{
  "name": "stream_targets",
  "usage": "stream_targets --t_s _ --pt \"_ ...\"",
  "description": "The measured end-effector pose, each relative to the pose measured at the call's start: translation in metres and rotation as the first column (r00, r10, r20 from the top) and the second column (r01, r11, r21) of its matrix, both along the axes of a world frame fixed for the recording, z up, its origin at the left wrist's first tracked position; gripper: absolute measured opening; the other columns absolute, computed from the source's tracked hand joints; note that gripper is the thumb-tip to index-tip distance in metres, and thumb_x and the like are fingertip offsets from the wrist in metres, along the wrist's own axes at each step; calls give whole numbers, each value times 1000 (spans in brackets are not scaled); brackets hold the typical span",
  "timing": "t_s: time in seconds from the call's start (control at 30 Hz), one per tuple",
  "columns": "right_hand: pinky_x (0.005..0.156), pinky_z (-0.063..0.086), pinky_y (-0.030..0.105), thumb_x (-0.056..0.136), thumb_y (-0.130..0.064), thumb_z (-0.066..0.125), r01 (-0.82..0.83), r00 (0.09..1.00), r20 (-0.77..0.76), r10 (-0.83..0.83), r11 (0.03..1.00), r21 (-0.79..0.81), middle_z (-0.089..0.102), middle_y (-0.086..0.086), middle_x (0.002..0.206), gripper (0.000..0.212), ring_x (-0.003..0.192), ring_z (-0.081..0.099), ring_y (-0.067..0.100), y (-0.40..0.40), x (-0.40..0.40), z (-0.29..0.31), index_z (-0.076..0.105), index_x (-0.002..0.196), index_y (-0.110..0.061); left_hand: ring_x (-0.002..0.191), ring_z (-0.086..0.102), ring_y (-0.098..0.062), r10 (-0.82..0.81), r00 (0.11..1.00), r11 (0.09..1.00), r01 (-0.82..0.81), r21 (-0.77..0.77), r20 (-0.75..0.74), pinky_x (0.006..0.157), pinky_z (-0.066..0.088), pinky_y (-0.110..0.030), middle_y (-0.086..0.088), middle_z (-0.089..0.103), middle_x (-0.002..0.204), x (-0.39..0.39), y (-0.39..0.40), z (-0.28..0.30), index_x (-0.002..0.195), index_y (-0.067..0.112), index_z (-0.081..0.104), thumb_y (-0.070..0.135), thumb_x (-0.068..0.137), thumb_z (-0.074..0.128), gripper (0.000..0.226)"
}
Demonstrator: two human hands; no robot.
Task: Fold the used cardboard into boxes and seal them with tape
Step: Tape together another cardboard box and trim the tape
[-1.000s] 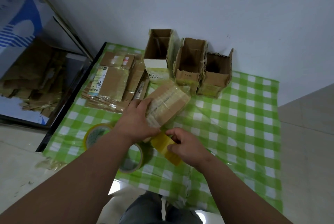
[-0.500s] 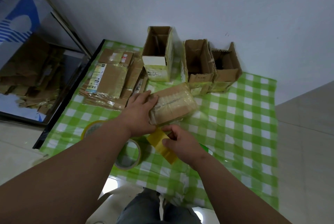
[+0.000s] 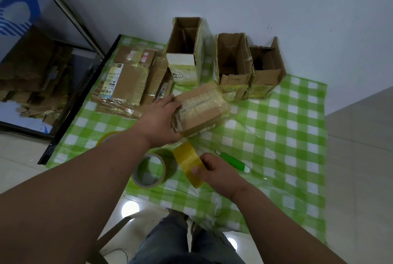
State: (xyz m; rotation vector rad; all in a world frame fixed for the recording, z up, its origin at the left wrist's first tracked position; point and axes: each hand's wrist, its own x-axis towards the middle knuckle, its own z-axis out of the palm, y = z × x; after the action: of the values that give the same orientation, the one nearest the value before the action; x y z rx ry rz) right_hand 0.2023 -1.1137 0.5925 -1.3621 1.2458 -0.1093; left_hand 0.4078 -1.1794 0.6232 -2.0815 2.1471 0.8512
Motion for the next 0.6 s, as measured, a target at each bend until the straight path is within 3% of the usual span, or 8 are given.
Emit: stream_targets --t_s 0.1,0.17,0.23,0.4,0.5,0.6 --pt "72 43 35 97 -34 57 19 1000 -2 -19 1000 -24 54 -4 76 21 72 52 15 7 1 -3 50 81 -23 150 13 -27 -25 1000 999 24 22 18 120 22 -43 -1 9 165 2 -4 0 155 22 25 43 71 81 102" --pt "74 45 37 98 -35 56 72 997 15 -72 997 -2 54 -5 75 23 73 52 14 13 2 -3 49 78 -25 150 12 -25 -19 1000 999 18 34 6 121 21 -42 1 7 165 4 -5 0 155 22 24 41 72 80 102" --pt "74 46 39 98 -35 55 127 991 32 -128 992 17 53 -5 74 25 73 52 14 17 1 -2 50 77 -24 150 12 -23 -22 1000 999 22 39 0 121 21 -40 3 5 165 7 -7 0 156 23 24 42 73 80 102" --pt "65 38 26 99 -32 55 134 988 73 -138 989 62 53 -3 77 24 71 49 9 18 1 0 54 87 -12 152 1 -22 -44 998 997 42 60 34 121 14 -39 5 -8 165 8 -9 0 158 29 9 47 77 78 108" --pt "72 43 30 98 -29 59 149 982 99 -162 980 131 61 5 89 25 81 55 15 17 -3 -2 61 98 -3 151 4 -25 105 992 994 -106 -27 -65 121 14 -43 4 -1 166 6 4 -3 157 31 8 48 69 84 117" --pt "73 42 32 94 -24 63 133 984 101 -149 979 152 60 6 88 25 81 56 16 16 -9 -2 63 98 1 144 25 -26 338 915 926 -365 -94 -218 117 28 -43 -4 25 157 4 29 -16 153 22 28 42 66 88 108"
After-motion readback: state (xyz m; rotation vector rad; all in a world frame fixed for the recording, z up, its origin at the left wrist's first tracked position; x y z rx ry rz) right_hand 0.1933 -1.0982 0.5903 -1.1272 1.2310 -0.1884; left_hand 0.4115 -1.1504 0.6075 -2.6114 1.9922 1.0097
